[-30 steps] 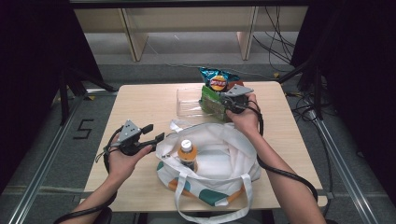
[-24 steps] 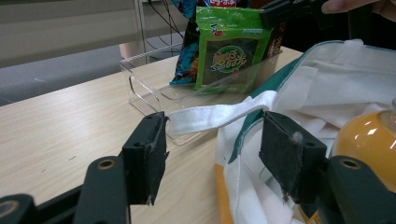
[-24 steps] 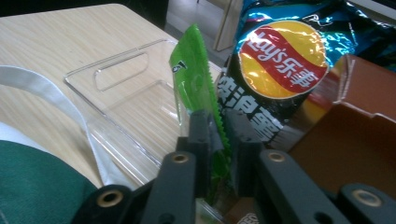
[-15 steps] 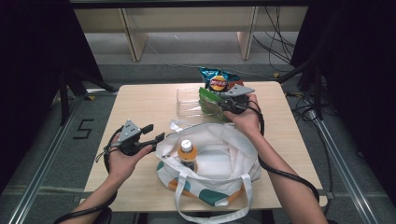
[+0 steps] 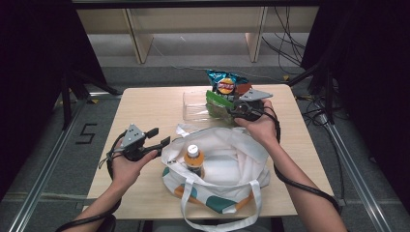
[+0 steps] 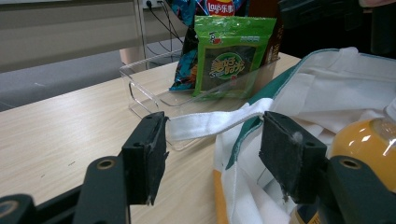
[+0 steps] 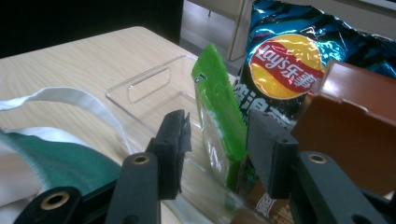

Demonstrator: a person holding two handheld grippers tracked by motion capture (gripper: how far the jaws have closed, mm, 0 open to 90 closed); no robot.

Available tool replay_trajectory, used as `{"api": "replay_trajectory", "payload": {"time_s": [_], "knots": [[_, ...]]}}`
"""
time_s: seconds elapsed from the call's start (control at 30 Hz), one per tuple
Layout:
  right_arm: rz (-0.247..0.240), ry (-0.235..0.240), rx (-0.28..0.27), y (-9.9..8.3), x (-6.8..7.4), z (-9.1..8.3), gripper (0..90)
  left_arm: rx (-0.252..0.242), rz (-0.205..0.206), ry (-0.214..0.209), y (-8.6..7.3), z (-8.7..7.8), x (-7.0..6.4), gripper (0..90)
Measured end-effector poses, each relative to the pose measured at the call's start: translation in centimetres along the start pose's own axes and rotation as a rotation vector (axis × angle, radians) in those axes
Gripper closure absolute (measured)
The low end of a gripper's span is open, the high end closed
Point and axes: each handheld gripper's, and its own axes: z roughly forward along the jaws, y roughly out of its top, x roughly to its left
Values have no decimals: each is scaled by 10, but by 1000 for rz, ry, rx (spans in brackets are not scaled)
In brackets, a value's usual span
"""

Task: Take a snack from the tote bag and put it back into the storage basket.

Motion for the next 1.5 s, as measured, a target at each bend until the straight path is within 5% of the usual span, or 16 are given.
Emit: {"api": "replay_trajectory", "payload": {"time_s": [0.5,1.03,1.33,1.5], "knots": [[84,17,-21,-13,3,-42,519,-21,3,-12,0,0,-2,396],[113,-20,-25,-37,-1,-86,500,-19,16,-1,1,-1,-2,396],[163,-57,-74,-51,-5,-103,479,-34,1,-6,3,-1,-3,391],[191,-64,-50,-64,-4,-113,481,-40,-2,-10,3,-2,-4,390]]}}
